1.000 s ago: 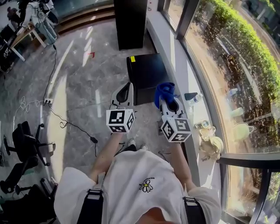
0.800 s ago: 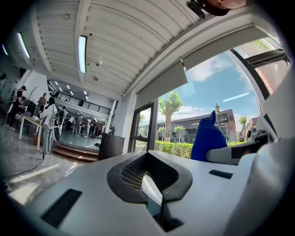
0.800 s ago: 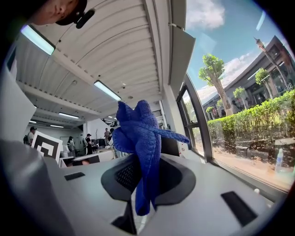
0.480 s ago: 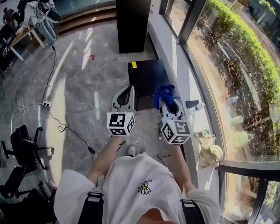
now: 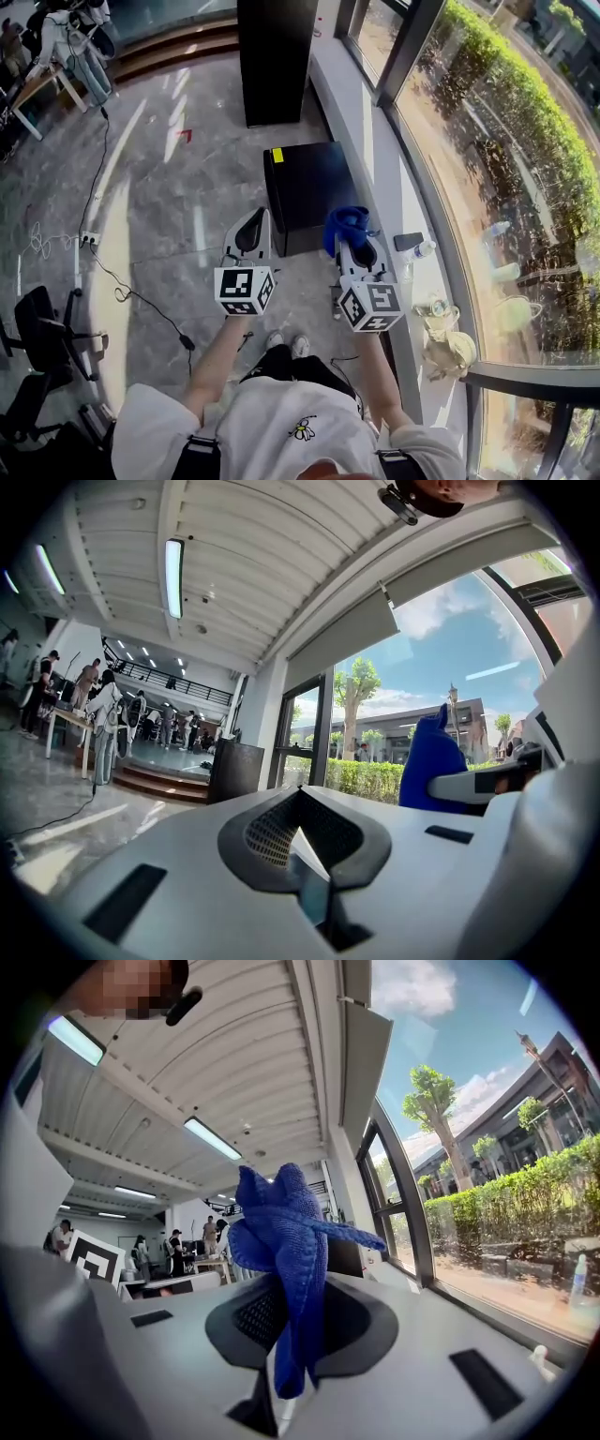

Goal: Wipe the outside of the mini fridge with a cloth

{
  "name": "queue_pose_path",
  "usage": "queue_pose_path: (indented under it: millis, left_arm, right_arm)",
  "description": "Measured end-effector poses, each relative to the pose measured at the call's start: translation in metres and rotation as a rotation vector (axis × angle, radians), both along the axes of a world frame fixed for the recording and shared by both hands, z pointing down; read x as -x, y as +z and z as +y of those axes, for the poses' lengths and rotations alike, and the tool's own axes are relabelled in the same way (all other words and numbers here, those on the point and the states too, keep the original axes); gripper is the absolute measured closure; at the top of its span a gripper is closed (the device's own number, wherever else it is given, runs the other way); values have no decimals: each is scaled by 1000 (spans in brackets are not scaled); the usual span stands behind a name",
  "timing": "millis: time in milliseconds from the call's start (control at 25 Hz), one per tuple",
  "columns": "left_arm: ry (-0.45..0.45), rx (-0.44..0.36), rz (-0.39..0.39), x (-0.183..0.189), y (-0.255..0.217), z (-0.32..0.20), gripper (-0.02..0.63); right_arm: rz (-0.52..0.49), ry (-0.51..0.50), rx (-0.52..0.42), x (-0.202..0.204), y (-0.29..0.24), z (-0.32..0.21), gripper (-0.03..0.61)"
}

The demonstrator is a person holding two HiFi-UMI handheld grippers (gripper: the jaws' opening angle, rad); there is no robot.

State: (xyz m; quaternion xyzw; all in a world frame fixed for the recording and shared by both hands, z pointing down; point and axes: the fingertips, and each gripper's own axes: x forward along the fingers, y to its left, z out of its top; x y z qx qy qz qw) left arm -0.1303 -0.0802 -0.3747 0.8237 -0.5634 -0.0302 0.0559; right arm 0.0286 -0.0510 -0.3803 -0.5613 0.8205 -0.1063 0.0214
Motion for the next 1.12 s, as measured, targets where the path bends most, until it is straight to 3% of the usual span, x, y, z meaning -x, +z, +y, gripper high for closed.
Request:
queue_pose_path:
  millis: [160,360,520,840,1000,1120]
  left_arm:
    - [-11,-8,-7,-9,37,-25,609]
    - [-3,-52,-31,-18,103,-47,609]
    - [-18,-67,-49,-10,194,-66,609]
    - [-87,-128,5,6,391,-82,609]
    - [-100,-174,-7,9,451,-87,609]
    - [-114,-135,-16,10,486,-89,609]
  right_arm:
    - [-9,-15,0,-5,38,-21,494]
    - [15,-68,-70,-6,104,-52,494]
    - [-3,-75,-128,0,179,-80,494]
    - [-88,-82,-163,-2,372,-101,494]
    - [-109,-92,-181,-1,442,-106,494]
    - [-120,-121,-145,4,473,-109,494]
